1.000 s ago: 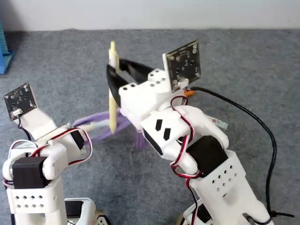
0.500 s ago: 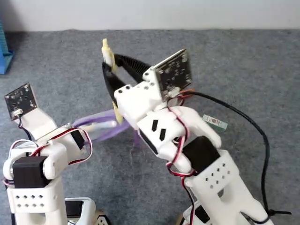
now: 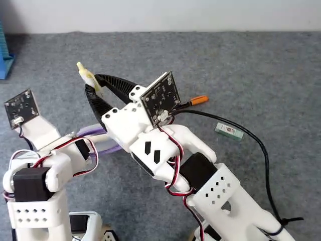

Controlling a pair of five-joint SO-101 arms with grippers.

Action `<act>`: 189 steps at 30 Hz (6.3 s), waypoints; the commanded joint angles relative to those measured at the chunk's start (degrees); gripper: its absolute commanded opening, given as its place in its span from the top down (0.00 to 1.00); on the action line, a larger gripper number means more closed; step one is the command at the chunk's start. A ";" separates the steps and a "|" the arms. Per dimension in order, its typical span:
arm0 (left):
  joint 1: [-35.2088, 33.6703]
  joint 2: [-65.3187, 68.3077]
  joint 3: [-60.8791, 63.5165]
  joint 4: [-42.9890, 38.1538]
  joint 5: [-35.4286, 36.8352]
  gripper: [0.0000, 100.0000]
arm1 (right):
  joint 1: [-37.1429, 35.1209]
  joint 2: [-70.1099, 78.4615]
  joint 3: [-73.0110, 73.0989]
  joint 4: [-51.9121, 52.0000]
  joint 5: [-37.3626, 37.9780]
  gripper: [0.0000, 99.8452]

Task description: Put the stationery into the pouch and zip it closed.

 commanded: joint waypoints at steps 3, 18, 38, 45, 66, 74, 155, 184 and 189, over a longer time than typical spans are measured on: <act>-0.18 0.18 -0.13 -1.49 0.53 0.99 | -0.84 -1.19 -2.02 -3.03 4.48 0.99; -0.18 0.18 -0.13 -1.49 0.53 0.99 | -0.75 -4.44 8.09 -10.51 5.10 0.99; -0.18 0.18 -0.13 -1.49 0.53 0.99 | 5.93 -30.29 14.33 24.22 4.75 0.99; -0.18 0.18 -0.13 -1.49 0.53 0.99 | 5.85 -25.98 14.33 28.18 -6.07 0.99; 0.35 0.18 -0.57 -1.49 0.62 0.99 | -1.54 -9.36 13.89 20.53 -13.54 0.99; 0.09 0.26 -0.48 -1.49 0.62 0.98 | -1.63 -5.32 13.80 19.91 -13.27 0.94; 0.35 -0.35 -0.66 -1.14 0.62 0.99 | 15.25 9.36 -35.43 63.34 -21.10 0.99; 0.26 25.93 -15.08 2.29 3.34 0.98 | 35.74 7.08 -28.40 69.05 -20.84 0.99; -0.09 25.93 -13.93 2.29 3.34 0.98 | 40.92 7.16 -19.60 68.44 -11.69 0.99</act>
